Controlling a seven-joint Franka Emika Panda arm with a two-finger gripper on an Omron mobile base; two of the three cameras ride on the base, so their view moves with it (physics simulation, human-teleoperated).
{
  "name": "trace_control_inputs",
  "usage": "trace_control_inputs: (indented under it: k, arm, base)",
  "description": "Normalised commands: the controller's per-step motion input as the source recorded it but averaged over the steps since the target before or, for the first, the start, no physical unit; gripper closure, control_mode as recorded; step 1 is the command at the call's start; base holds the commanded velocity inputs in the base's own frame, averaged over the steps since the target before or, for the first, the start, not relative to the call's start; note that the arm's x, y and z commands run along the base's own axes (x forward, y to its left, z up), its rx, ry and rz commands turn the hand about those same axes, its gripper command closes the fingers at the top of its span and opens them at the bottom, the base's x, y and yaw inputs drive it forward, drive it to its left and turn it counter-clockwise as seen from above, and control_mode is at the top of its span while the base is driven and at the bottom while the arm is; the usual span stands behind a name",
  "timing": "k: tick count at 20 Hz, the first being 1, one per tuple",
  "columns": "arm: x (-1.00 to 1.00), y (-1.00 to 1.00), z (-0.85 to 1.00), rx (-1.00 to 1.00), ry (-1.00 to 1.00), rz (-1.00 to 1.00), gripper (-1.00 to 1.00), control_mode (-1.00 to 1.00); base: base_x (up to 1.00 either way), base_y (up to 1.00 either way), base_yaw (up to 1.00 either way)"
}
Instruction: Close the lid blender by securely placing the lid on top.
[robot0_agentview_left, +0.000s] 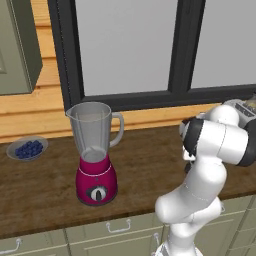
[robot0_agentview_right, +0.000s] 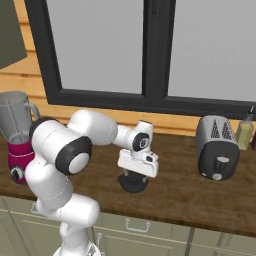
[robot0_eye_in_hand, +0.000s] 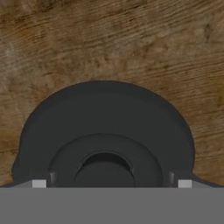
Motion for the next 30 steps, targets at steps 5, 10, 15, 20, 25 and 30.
trace_control_inputs:
  k: [5, 10, 15, 20, 25, 30]
  arm:
    - [0.00, 0.03, 0.00, 0.00, 0.00, 0.00, -1.00, -1.00]
    - [0.00, 0.02, -0.24, -0.03, 0.00, 0.00, -1.00, -1.00]
    - [-0.02, 0.00, -0.22, -0.01, 0.00, 0.00, -1.00, -1.00]
    - [0.00, 0.00, -0.08, 0.00, 0.00, 0.00, 1.00, -1.00]
    - [0.00, 0.00, 0.00, 0.00, 0.00, 0.00, 1.00, -1.00]
    - [0.00, 0.00, 0.00, 0.00, 0.00, 0.00, 1.00, -1.00]
  base:
    - [0.00, 0.00, 0.00]
    - [0.00, 0.00, 0.00]
    - [0.00, 0.00, 0.00]
    - [0.00, 0.00, 0.00]
    - [0.00, 0.00, 0.00]
    - [0.00, 0.00, 0.00]
